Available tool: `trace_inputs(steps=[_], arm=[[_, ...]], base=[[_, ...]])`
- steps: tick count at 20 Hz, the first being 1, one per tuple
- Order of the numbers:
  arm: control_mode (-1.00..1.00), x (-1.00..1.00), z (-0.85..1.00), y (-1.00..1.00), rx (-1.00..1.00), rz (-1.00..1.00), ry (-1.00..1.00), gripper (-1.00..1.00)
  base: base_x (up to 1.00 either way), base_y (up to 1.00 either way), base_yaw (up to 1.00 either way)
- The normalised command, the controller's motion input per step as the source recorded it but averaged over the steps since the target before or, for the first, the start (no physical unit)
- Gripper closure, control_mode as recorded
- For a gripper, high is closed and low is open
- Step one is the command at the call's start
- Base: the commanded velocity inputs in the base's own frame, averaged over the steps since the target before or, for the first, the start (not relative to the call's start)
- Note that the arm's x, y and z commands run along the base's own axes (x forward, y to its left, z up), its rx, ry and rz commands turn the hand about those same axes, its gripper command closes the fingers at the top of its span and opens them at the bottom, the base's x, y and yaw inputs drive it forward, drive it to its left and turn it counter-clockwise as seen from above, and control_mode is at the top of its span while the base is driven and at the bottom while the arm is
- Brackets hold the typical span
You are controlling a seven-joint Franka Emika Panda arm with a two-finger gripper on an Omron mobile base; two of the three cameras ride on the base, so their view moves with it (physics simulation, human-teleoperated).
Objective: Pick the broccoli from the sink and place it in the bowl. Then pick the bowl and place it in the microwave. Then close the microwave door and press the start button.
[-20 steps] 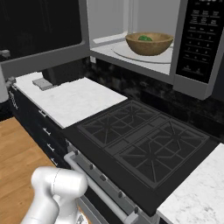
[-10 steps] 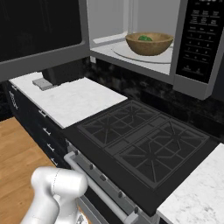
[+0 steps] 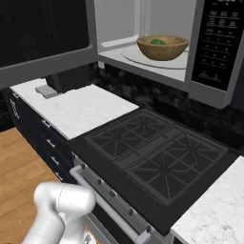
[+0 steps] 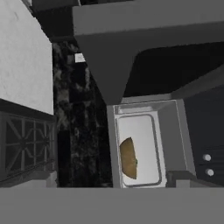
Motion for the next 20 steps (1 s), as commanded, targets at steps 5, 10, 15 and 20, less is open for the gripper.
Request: trace_inputs(steps=[5,10,15,20], arm=[[-1.00,0.26,-0.51,0.15,-0.14,-0.07,-0.04,-1.00],[-1.00,0.79,-0.38,0.20,-0.10,-0.03,0.00,-1.00],[-1.00,0.81,-0.32,0.35,-0.02,-0.05,0.01,-1.00],[-1.00,0.11,-0.40,0.92,0.00,-0.19,-0.10,-1.00]], base=[[0.00,0.00,0.00],[0.00,0.00,0.00],[0.00,0.00,0.00],[0.00,0.00,0.00]])
